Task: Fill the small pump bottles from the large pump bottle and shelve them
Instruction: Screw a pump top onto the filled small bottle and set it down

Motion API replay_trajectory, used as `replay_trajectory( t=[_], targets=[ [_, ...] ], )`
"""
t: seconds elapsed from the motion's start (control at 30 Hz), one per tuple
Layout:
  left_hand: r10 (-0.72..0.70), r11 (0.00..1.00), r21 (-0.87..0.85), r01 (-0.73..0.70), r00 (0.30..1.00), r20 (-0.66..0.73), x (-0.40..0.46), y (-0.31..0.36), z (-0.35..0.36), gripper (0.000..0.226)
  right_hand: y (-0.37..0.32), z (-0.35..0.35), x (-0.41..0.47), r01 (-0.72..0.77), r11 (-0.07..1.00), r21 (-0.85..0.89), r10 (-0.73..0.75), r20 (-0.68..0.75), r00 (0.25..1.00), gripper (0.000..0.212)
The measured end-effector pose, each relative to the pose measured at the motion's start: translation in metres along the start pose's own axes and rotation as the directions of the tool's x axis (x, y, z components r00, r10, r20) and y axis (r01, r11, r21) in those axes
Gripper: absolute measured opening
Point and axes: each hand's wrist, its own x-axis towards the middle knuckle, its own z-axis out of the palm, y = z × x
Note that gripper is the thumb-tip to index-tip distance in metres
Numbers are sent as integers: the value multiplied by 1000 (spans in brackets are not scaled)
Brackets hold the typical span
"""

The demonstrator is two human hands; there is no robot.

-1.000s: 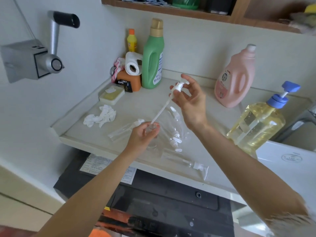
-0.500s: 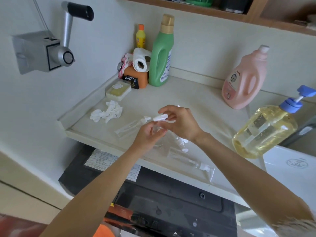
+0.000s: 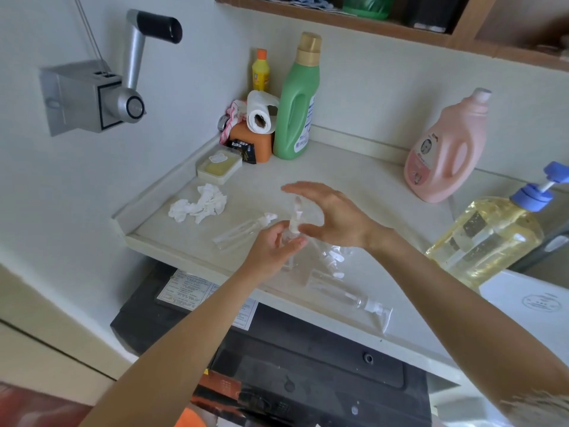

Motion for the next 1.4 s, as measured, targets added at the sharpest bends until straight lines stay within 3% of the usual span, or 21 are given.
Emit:
replay_trajectory(
  t=[0.1,0.2,0.33,0.47,0.6,0.73,0.87,1.0,1.17,1.23,1.3,1.4],
  targets=[
    [8,1000,-21,-8,1000,-4,1,-2,1,32,-10,5,2,-28,977,-212,31,12,999,25],
    [31,998,-45,-32,999,-14,0,-2,2,19,-19,3,10,-102,898,-429,117,9,993,36],
    [28,1000,-11,-28,1000,-9,0,-2,2,25,-18,-14,15,-57,928,-368,128,174,976,24],
    [29,999,-19,-30,999,-25,0,-2,3,32,-29,3,20,-192,790,-582,278,61,959,51],
    [33,999,11,-33,999,-10,-1,-1,3,34,-24,-10,25,-148,883,-445,272,230,934,33],
    [32,999,-19,-32,999,-30,-3,0,3,33,-31,1,23,-215,794,-569,329,105,938,50],
    [14,1000,22,-14,999,-31,-3,-1,4,40,-27,-16,25,-126,916,-381,236,256,937,25],
    [1,1000,26,-1,1000,-30,-3,-1,5,22,-31,-2,23,-166,826,-539,265,111,958,43],
    [-19,999,46,20,1000,-10,-3,-1,4,22,-21,-7,25,-102,899,-426,245,295,924,25],
    [-28,999,18,28,999,-17,-1,-3,3,36,-24,1,21,-140,873,-468,266,214,940,39],
    [-22,1000,11,23,999,-26,-1,-5,4,34,-29,6,18,-184,807,-562,289,103,952,48],
    [-31,999,16,31,999,-10,-1,-3,3,23,-26,-6,19,-168,861,-481,279,170,945,42]
  ],
)
